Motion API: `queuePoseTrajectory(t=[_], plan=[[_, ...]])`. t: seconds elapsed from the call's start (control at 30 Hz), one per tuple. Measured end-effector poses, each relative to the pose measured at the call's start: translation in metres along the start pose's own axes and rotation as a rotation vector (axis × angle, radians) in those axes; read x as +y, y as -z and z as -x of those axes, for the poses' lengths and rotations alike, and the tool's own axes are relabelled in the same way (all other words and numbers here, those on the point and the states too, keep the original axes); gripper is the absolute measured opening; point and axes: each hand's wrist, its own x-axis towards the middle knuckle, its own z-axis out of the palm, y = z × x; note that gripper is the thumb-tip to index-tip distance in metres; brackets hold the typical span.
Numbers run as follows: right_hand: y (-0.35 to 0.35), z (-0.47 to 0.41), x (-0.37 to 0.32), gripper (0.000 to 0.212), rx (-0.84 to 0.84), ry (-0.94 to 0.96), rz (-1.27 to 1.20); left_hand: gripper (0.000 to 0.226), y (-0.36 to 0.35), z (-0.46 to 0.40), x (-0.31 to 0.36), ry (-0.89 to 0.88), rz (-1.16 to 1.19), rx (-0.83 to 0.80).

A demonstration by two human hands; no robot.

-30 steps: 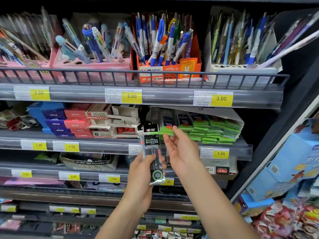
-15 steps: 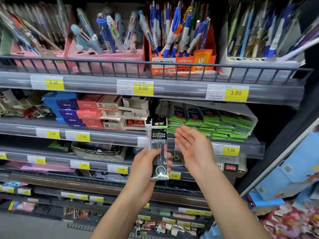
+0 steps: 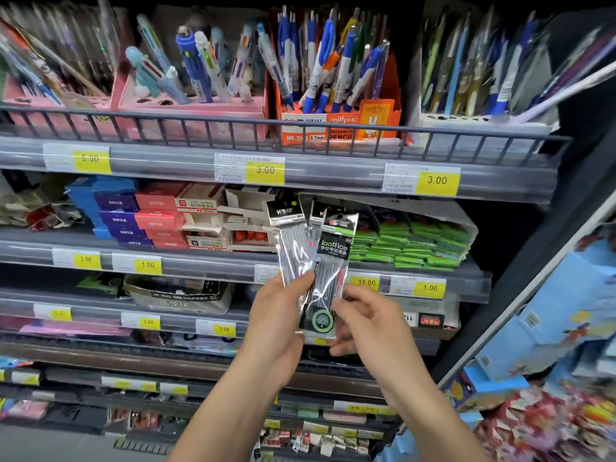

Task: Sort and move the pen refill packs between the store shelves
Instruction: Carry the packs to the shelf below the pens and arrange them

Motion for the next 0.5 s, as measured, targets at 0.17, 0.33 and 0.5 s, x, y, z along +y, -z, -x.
queuePoseTrajectory(t=[0.17, 0.33, 0.5], plan=[[0.008, -0.004, -0.003, 0.012, 0.030, -0.073, -0.098, 0.026, -0.002, -0.005, -0.002, -0.062, -0.088, -0.014], [0.006, -0.015, -0.008, 0.016, 0.043, -0.013, 0.011, 0.039, -0.008, -0.015, 0.007, -0.017, -0.245, -0.086], [0.001, -0.025, -0.024, 0.013, 0.030, -0.070, -0.046, 0.044, -0.015, -0.027, 0.018, 0.023, -0.300, -0.081]])
